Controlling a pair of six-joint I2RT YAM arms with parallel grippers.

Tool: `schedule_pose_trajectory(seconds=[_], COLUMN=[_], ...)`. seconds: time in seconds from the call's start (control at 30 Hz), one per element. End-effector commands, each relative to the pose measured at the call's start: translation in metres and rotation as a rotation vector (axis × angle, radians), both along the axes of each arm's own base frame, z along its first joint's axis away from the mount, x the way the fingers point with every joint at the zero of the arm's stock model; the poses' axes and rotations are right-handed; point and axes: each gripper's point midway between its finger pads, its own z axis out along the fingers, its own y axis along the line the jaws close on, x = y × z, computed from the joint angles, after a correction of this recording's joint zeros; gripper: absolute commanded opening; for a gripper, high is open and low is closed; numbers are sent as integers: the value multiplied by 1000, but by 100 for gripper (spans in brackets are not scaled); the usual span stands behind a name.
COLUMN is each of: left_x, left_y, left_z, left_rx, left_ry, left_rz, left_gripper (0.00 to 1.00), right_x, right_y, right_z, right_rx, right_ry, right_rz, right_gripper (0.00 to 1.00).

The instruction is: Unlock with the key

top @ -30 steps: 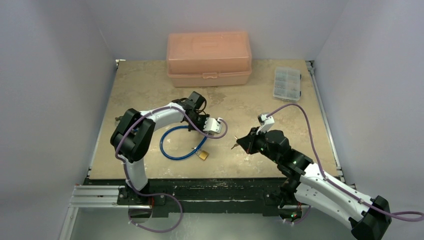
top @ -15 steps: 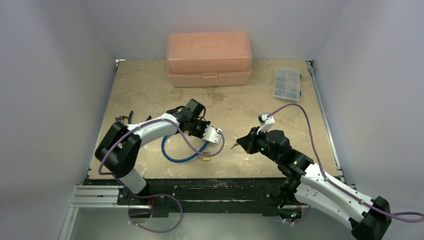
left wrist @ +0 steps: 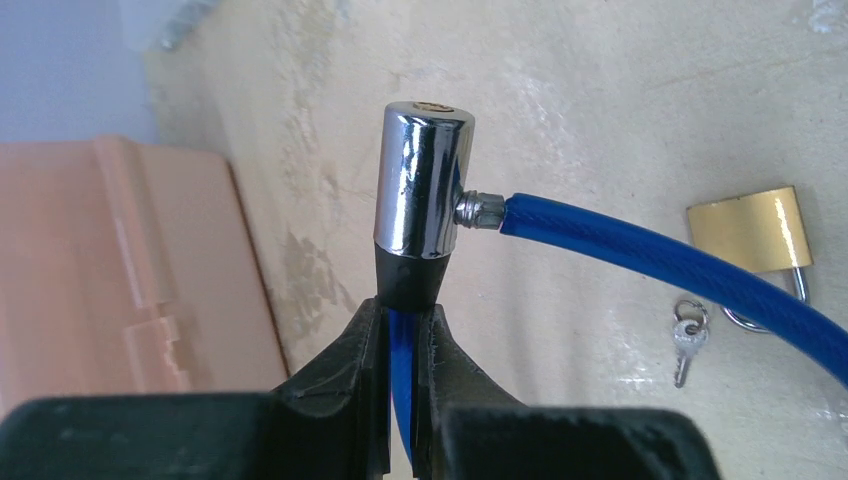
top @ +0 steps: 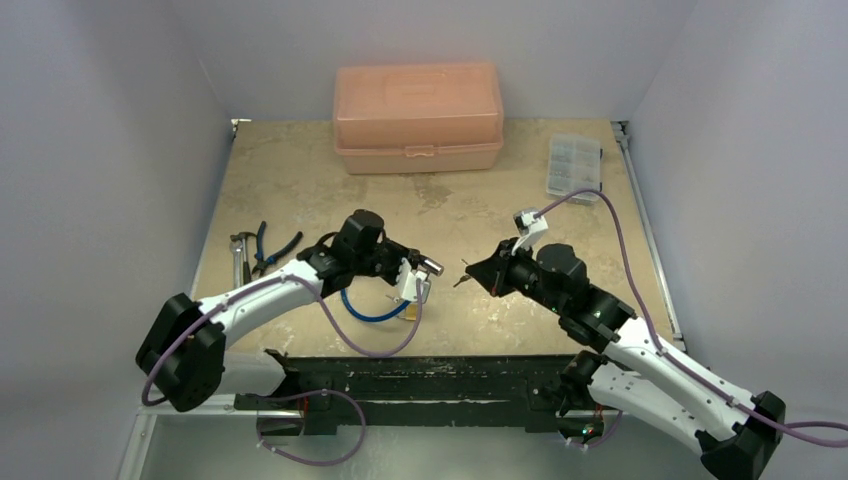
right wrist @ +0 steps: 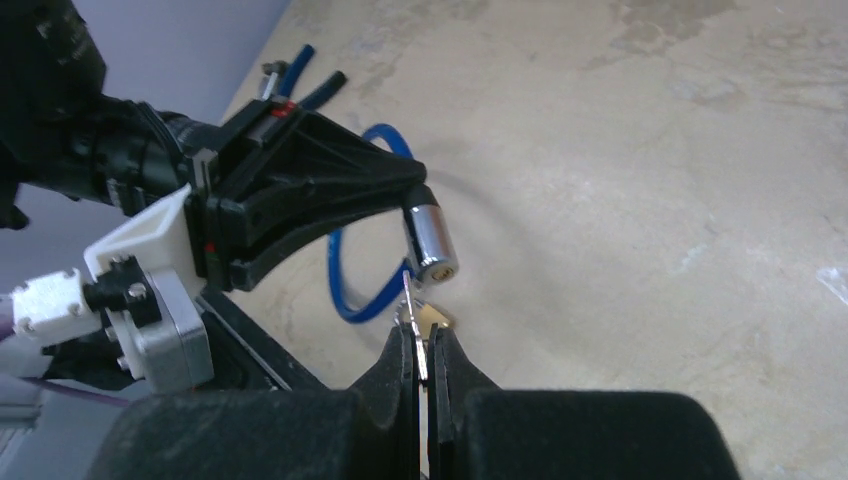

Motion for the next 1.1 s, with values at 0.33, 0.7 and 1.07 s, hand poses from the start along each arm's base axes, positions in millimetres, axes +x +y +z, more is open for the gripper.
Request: schedule_pose_trajectory(seconds=[0.33,0.7,1.07], left_x=[-6,-5,-7], left_y=[-21,-13,-12], left_z=[79,94,95], left_rx=[-282,-335,-343], left_ry=[-256,-297,-296], left_rz=[-31,19,16], left_gripper=[0,0,0], right_x=[-28,-28,-7], right_y=[40,43,31], right_z=[37,16,9], right_rx=[94,157,236], right_ry=[86,159,198], right_rz=[241,230,208], right_gripper=[0,0,0])
